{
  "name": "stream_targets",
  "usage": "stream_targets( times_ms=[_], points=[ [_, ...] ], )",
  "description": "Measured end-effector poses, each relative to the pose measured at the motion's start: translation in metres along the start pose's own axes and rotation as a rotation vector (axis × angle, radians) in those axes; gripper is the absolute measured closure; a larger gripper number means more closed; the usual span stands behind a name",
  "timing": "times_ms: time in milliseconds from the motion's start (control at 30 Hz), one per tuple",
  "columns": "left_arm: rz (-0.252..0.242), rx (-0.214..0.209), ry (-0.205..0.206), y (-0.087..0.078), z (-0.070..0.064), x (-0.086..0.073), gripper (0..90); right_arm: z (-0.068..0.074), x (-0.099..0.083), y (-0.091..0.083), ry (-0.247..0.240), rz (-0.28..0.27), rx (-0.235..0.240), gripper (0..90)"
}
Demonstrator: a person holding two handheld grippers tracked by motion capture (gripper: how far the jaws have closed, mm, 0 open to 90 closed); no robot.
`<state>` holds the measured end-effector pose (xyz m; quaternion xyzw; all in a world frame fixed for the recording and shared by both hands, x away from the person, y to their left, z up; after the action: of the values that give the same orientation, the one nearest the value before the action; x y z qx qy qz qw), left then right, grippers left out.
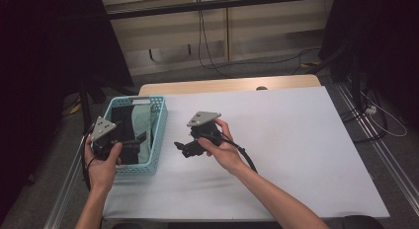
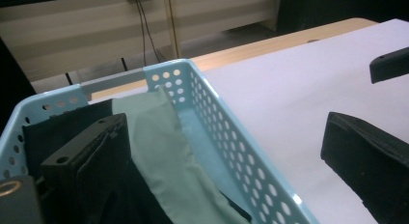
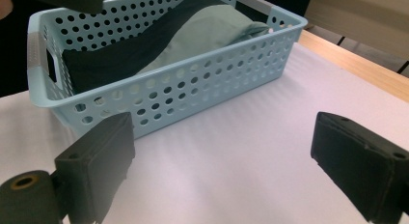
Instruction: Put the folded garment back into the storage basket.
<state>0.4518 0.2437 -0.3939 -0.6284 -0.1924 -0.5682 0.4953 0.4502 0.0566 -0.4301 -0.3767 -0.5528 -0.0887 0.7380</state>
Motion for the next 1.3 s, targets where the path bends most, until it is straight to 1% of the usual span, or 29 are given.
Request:
stream_targets(
  times_ms=[67, 100, 133, 167, 267, 333, 400, 467, 500, 533, 600, 633, 667, 700, 733, 800, 833, 900, 933, 967, 1000, 1033, 1067, 1100, 1133, 1167, 1200, 1267, 1300],
  points=[
    [0.000, -0.002, -0.001, -0.004, -0.003, -0.001, 3.6, -0.002, -0.003, -0.005, 0.006, 0.000, -0.011, 8.0],
    [0.005, 0.004, -0.006, -0.005, -0.003, -0.003, 3.6, -0.002, -0.003, -0.005, 0.006, 0.000, -0.011, 8.0],
    [0.002, 0.013, -0.015, -0.008, -0.003, -0.005, 3.6, -0.004, -0.006, -0.008, 0.007, 0.000, -0.021, 8.0],
    [0.002, 0.013, -0.015, -0.008, -0.003, -0.005, 3.6, -0.004, -0.006, -0.008, 0.007, 0.000, -0.021, 8.0],
    [0.006, 0.008, -0.022, -0.012, -0.006, -0.010, 3.5, -0.007, -0.009, -0.011, 0.021, -0.001, -0.027, 8.0],
    [0.012, 0.004, -0.015, -0.015, -0.008, -0.013, 3.4, -0.008, -0.012, -0.013, 0.016, 0.001, -0.031, 8.0],
    [0.013, 0.005, -0.018, -0.016, -0.011, -0.016, 3.4, -0.010, -0.014, -0.016, 0.020, -0.005, -0.041, 8.1],
    [0.021, -0.005, -0.022, -0.017, -0.016, -0.019, 3.4, -0.012, -0.016, -0.020, 0.028, -0.013, -0.044, 8.1],
    [0.028, -0.008, -0.018, -0.017, -0.018, -0.020, 3.4, -0.013, -0.017, -0.021, 0.029, -0.015, -0.048, 8.1],
    [0.028, -0.016, -0.019, -0.016, -0.021, -0.021, 3.4, -0.015, -0.019, -0.023, 0.031, -0.013, -0.055, 8.1],
    [0.035, -0.017, -0.010, -0.014, -0.026, -0.022, 3.4, -0.020, -0.022, -0.029, 0.037, -0.011, -0.068, 8.1],
    [0.035, -0.017, -0.014, -0.013, -0.029, -0.022, 3.4, -0.020, -0.022, -0.029, 0.037, -0.011, -0.068, 8.1],
    [0.035, -0.026, -0.013, -0.012, -0.032, -0.022, 3.4, -0.024, -0.025, -0.033, 0.031, -0.009, -0.082, 8.0],
    [0.036, -0.036, -0.014, -0.011, -0.035, -0.022, 3.4, -0.024, -0.025, -0.033, 0.031, -0.009, -0.082, 8.0],
    [0.031, -0.039, -0.008, -0.009, -0.039, -0.020, 3.4, -0.029, -0.027, -0.037, 0.029, -0.009, -0.101, 5.8],
    [0.029, -0.044, -0.009, -0.007, -0.041, -0.020, 3.4, -0.031, -0.028, -0.039, 0.037, -0.010, -0.104, 5.1],
    [0.012, -0.051, -0.013, -0.006, -0.043, -0.018, 3.4, -0.033, -0.029, -0.042, 0.041, -0.011, -0.105, 5.1],
    [0.008, -0.067, -0.004, -0.003, -0.047, -0.016, 3.4, -0.037, -0.032, -0.047, 0.047, -0.013, -0.120, 5.2],
    [0.000, -0.073, -0.012, -0.001, -0.052, -0.015, 3.5, -0.041, -0.036, -0.052, 0.056, -0.010, -0.127, 5.1],
    [0.000, -0.073, -0.012, -0.001, -0.052, -0.015, 3.5, -0.041, -0.036, -0.052, 0.056, -0.010, -0.127, 5.1],
    [-0.003, -0.089, -0.019, 0.001, -0.055, -0.014, 3.5, -0.043, -0.039, -0.055, 0.058, -0.012, -0.132, 5.1],
    [-0.002, -0.098, -0.018, 0.002, -0.058, -0.013, 3.5, -0.045, -0.041, -0.057, 0.063, -0.011, -0.138, 5.1],
    [-0.002, -0.101, -0.013, 0.003, -0.061, -0.013, 3.4, -0.047, -0.044, -0.060, 0.069, -0.010, -0.141, 5.1],
    [0.003, -0.106, -0.017, 0.004, -0.063, -0.013, 3.4, -0.049, -0.046, -0.063, 0.073, -0.009, -0.152, 5.2],
    [0.005, -0.108, -0.032, 0.006, -0.065, -0.013, 3.4, -0.050, -0.048, -0.065, 0.076, -0.015, -0.159, 5.2],
    [0.005, -0.103, -0.033, 0.007, -0.066, -0.013, 3.5, -0.051, -0.050, -0.068, 0.072, -0.021, -0.157, 4.8],
    [0.015, -0.096, -0.021, 0.009, -0.067, -0.014, 3.5, -0.052, -0.052, -0.071, 0.072, -0.022, -0.158, 4.7],
    [0.024, -0.112, -0.004, 0.011, -0.073, -0.016, 3.5, -0.056, -0.057, -0.077, 0.079, -0.022, -0.174, 5.4],
    [0.025, -0.119, -0.006, 0.012, -0.076, -0.018, 3.4, -0.057, -0.059, -0.080, 0.079, -0.026, -0.173, 5.2]
  ],
)
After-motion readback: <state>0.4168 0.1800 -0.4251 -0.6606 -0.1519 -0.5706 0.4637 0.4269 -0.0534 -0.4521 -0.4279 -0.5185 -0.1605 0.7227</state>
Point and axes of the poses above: each handheld gripper's, and its own axes: y roughly forward along the jaws, x roughly out of its top, z roughly to its left, the point moved 9 cm from there along y, roughly forward along the jaws, and after that the axes turned 5 degrees about y, right-handed, at the moved point
